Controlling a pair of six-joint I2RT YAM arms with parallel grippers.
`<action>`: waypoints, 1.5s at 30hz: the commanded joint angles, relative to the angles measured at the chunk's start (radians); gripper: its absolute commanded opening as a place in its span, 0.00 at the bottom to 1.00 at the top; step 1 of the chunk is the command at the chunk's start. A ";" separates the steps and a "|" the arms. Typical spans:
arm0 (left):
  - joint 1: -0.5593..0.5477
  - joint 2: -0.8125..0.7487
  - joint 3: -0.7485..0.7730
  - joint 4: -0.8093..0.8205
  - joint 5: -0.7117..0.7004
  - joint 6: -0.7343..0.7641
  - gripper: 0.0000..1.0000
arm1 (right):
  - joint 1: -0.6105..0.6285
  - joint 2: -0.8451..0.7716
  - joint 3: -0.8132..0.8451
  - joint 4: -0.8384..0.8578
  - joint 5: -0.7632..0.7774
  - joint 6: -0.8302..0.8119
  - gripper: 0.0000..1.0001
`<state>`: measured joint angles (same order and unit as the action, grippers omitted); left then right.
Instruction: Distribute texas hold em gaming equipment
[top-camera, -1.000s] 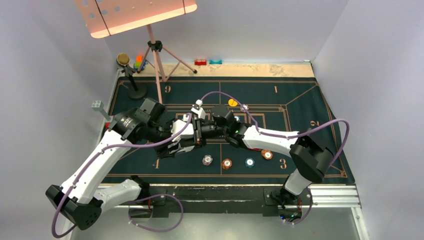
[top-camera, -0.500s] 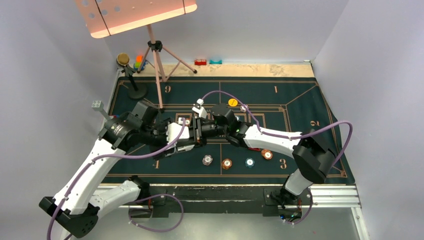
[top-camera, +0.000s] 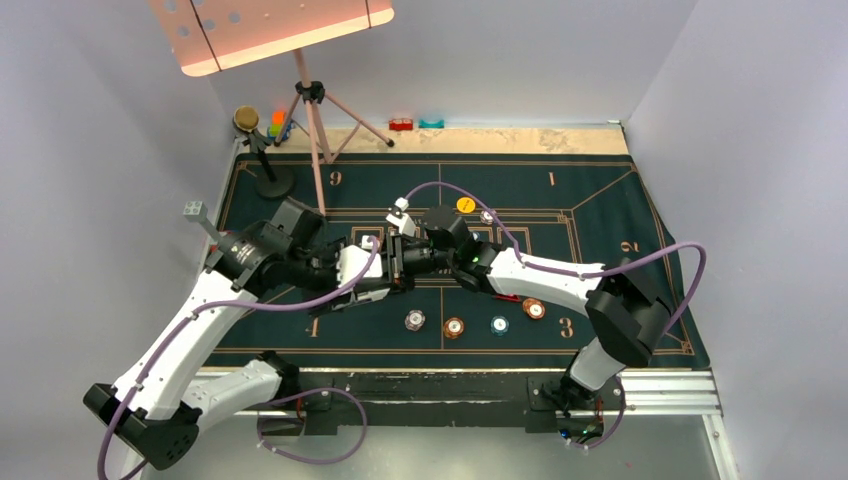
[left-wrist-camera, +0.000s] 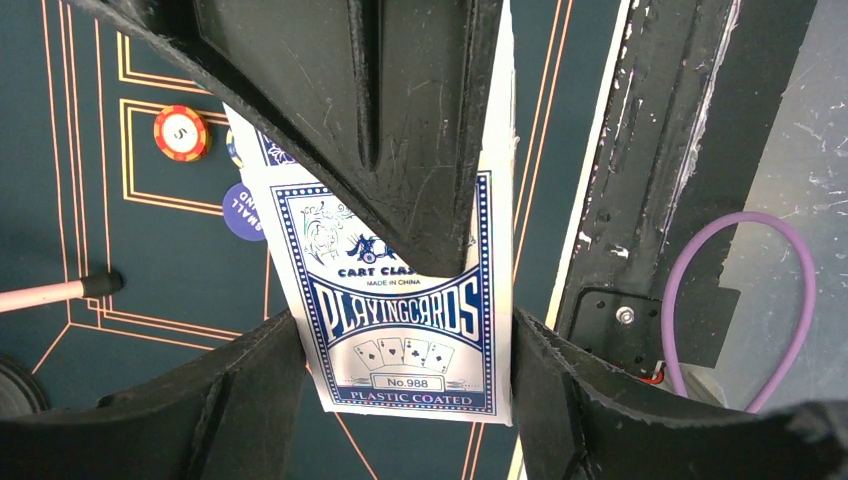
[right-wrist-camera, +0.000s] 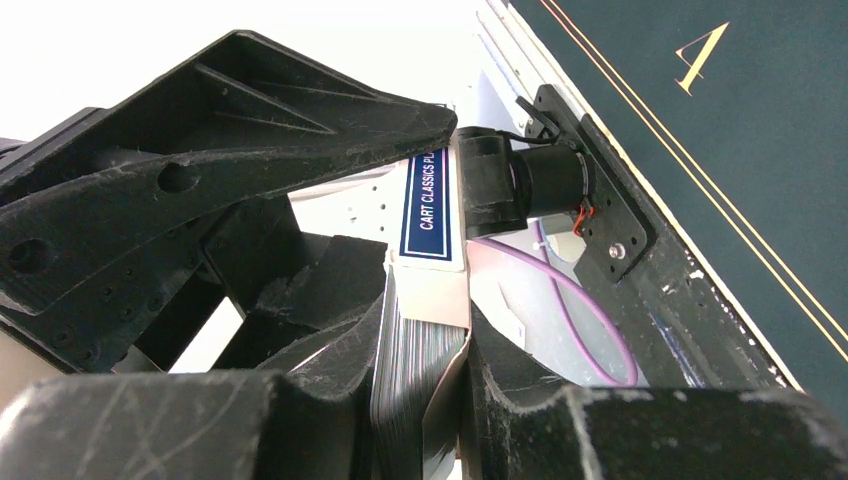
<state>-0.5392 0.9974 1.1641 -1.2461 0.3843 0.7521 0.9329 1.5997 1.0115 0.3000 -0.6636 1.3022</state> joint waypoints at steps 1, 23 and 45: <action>-0.004 0.009 0.000 0.028 0.024 0.018 0.66 | -0.002 -0.005 0.062 0.053 0.001 0.021 0.10; -0.005 -0.026 -0.002 -0.018 0.045 -0.005 0.39 | -0.037 -0.069 0.000 -0.033 0.001 -0.060 0.49; -0.005 -0.023 0.026 -0.038 0.058 -0.014 0.33 | -0.115 -0.217 -0.016 -0.331 0.118 -0.253 0.30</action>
<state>-0.5392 0.9836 1.1629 -1.2919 0.3954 0.7444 0.8528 1.4662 0.9817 0.0303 -0.5911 1.1110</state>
